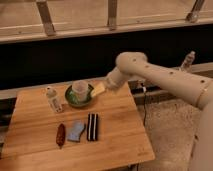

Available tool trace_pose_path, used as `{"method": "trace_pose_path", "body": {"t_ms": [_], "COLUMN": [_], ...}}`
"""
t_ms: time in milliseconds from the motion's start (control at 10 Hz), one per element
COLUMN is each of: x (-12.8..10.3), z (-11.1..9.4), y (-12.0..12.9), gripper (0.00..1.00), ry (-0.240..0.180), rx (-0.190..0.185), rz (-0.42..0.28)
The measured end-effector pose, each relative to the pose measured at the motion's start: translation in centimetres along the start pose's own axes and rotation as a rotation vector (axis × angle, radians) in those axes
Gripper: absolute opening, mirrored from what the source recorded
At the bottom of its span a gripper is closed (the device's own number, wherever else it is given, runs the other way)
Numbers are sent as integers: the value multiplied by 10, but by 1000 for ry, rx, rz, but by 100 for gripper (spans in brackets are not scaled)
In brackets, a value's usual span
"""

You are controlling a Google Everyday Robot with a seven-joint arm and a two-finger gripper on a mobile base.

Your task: Drag the pepper across the table

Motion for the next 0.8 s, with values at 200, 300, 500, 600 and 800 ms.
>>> {"method": "trace_pose_path", "body": {"t_ms": [200, 300, 500, 600, 800], "x": [3, 4, 3, 4, 6], "z": [6, 6, 7, 7, 12], "y": [9, 8, 9, 8, 11], "gripper": [80, 80, 80, 80, 80], "ry": [14, 13, 14, 15, 36], "rx": [1, 1, 0, -3, -1], "rz": [-13, -11, -12, -9, -40]}}
